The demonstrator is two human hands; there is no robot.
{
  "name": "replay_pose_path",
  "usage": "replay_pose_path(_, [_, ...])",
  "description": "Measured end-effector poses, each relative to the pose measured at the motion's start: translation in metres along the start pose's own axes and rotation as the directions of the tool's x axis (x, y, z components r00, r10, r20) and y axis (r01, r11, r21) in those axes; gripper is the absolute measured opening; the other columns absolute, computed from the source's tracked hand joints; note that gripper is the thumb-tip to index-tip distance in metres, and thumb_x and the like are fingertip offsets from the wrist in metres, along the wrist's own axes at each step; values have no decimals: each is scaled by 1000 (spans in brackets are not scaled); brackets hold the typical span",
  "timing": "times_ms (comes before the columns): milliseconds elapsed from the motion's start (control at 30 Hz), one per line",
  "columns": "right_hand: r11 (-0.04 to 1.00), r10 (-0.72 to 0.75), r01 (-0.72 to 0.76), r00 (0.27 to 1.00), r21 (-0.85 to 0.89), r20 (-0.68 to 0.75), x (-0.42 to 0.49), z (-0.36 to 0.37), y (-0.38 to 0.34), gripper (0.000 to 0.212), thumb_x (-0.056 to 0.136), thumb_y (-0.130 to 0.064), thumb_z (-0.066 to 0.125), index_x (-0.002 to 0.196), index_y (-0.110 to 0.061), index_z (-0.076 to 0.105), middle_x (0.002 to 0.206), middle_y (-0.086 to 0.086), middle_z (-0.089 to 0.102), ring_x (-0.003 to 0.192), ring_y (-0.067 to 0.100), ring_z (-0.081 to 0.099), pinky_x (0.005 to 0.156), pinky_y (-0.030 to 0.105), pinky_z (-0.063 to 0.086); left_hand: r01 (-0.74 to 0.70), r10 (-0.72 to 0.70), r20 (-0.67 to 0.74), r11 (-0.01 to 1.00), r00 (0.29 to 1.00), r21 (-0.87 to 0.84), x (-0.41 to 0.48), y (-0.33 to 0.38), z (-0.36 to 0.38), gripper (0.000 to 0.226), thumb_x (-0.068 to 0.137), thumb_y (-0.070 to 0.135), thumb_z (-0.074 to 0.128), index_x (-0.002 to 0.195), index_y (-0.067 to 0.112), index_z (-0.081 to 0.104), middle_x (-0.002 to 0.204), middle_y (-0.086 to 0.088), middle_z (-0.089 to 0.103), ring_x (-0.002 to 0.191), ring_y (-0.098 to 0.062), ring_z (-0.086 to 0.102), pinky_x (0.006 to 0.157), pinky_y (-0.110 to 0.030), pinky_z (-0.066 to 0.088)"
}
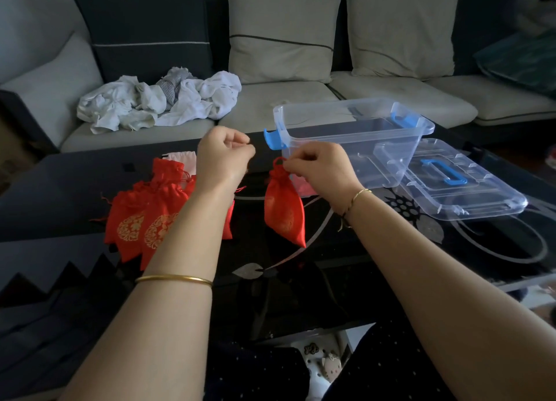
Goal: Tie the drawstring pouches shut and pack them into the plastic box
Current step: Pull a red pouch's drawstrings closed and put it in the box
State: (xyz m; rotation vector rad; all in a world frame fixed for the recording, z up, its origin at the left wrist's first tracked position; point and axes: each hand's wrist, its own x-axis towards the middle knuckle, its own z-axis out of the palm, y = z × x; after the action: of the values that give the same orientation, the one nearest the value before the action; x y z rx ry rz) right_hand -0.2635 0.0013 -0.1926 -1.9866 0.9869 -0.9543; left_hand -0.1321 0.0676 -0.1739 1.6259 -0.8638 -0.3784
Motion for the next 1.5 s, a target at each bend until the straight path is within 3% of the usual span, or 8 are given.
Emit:
replay_pose_path(133, [973, 148, -147, 989, 177, 9, 1, -2, 3, 13, 80, -14, 69, 72, -4, 70, 59, -2, 54, 47, 1, 45, 48, 13, 37, -218, 185, 227, 967, 956, 132, -9, 7, 2, 18, 77, 7, 67, 74, 24, 67, 83, 3, 60, 71, -3, 53, 69, -11, 44])
replay_pose_path(267, [938, 203, -211, 977, 275, 58, -1, -3, 1, 18, 81, -12, 67, 63, -11, 65, 59, 2, 53, 50, 9, 42, 51, 22, 38, -387, 301, 280, 860, 912, 334, -11, 4, 11, 10, 77, 17, 73, 84, 24, 73, 94, 5, 46, 75, -1, 48, 64, 5, 32])
replay_pose_path(567, [877, 199, -257, 963, 406, 180, -1, -7, 4, 11, 85, -7, 62, 75, -1, 64, 64, 6, 50, 52, 8, 41, 54, 21, 36, -454, 365, 272, 758, 890, 468, -8, -2, 17, 8, 77, 18, 73, 86, 18, 74, 93, 2, 45, 84, -12, 47, 73, -21, 35])
replay_pose_path(967, [992, 124, -124, 992, 22, -30, 10, -13, 29, 10, 85, -9, 63, 88, -4, 70, 69, -6, 58, 63, 5, 49, 62, 20, 44, -392, 257, 312, 754, 915, 527, -1, -10, 15, 9, 92, 8, 47, 87, 10, 54, 88, 1, 49, 79, -17, 46, 56, -21, 29])
replay_pose_path(1034, [992, 122, -122, 992, 6, -5, 6, -8, 31, 14, 88, -9, 59, 93, -2, 70, 73, -3, 60, 63, 6, 51, 61, 20, 46, -350, 215, 310, 797, 926, 493, -2, -12, 16, 10, 94, 10, 45, 89, 8, 54, 86, 1, 51, 80, -17, 50, 58, -21, 37])
replay_pose_path(1167, [909, 232, -275, 958, 315, 167, -3, -5, 33, 33, 96, -21, 48, 122, -4, 56, 105, 21, 62, 78, 18, 58, 59, 19, 50, -234, 144, 236, 876, 961, 421, 2, -14, 11, 15, 95, 14, 43, 93, 5, 55, 101, -5, 59, 89, -23, 62, 79, -38, 52])
replay_pose_path(1300, [959, 204, -255, 922, 123, 329, -10, -1, 42, 64, 85, -38, 63, 139, -19, 35, 119, -5, 55, 100, 11, 61, 73, 26, 55, -212, 136, 205, 883, 969, 418, 5, -14, 12, 16, 95, 16, 43, 96, 7, 56, 100, -4, 61, 87, -22, 64, 74, -33, 50])
replay_pose_path(1500, [986, 147, -129, 970, -105, 193, -12, 6, 49, 41, 80, -26, 70, 117, -11, 58, 107, 5, 65, 97, 20, 62, 84, 37, 53, -159, 120, 165, 955, 979, 249, 9, -8, 16, 14, 94, 13, 43, 86, 11, 54, 88, -1, 60, 75, -22, 65, 67, -26, 52])
